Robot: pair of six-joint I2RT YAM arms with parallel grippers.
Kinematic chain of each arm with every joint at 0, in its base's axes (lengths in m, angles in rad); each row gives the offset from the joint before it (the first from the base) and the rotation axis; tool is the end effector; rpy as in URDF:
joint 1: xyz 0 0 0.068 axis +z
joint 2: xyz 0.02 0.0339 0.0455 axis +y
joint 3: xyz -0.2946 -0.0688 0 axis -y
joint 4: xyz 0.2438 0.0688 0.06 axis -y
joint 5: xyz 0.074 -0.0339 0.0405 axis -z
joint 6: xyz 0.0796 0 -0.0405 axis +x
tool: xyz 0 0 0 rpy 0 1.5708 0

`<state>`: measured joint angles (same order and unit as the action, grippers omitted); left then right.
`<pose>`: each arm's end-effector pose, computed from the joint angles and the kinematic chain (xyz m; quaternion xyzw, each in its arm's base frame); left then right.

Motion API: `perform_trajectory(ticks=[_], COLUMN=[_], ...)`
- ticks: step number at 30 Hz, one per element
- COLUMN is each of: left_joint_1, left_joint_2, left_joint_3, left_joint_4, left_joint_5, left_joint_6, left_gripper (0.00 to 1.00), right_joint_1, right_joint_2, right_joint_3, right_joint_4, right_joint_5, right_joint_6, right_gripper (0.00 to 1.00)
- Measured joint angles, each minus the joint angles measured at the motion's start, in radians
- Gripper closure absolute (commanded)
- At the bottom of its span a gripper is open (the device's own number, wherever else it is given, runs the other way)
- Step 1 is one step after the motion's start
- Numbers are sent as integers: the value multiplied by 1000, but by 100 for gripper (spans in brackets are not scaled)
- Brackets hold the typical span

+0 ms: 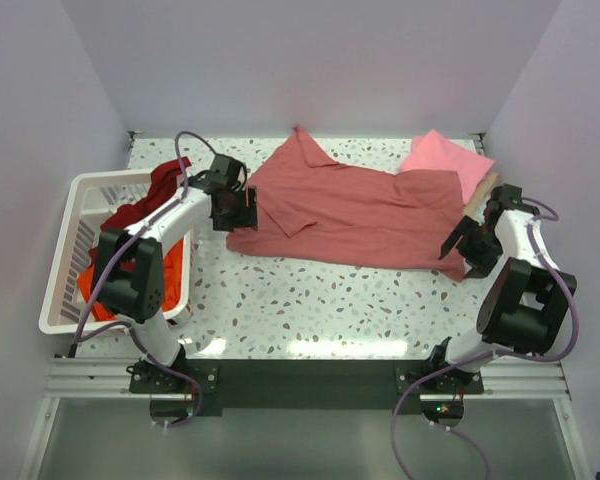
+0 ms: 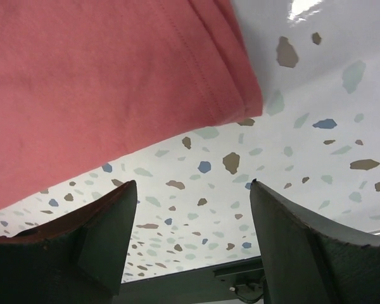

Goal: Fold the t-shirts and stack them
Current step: Fold the tshirt

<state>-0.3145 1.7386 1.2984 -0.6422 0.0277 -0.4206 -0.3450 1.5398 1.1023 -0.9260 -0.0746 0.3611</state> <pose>0.3677 -0.1219 0.2187 -0.0481 0.9691 -0.0994 0.2208 0.2737 -0.0921 0.2089 0.3400 0.9340 0.0379 0.1031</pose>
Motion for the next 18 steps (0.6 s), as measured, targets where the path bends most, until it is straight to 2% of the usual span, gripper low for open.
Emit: perform_trajectory(ticks=[3, 8, 10, 14, 18], left_joint_1=[0, 0, 0, 0, 0], left_joint_2=[9, 19, 19, 19, 20], left_joint_3=[-17, -69, -89, -121, -128], left_joint_4=[21, 43, 50, 60, 73], left_joint_5=[-5, -3, 3, 22, 34], left_joint_6=[14, 26, 31, 41, 47], left_gripper=[33, 42, 43, 58, 60], right_joint_1=[-61, -147, -153, -152, -153], right_joint_2=[-16, -27, -29, -29, -31], right_joint_3=[-19, -26, -25, -23, -23], right_joint_4=[-1, -4, -7, -20, -27], right_joint_5=[-16, -23, -23, -23, -21], right_joint_6=[-14, -34, -37, -38, -38], right_gripper=[25, 26, 26, 26, 26])
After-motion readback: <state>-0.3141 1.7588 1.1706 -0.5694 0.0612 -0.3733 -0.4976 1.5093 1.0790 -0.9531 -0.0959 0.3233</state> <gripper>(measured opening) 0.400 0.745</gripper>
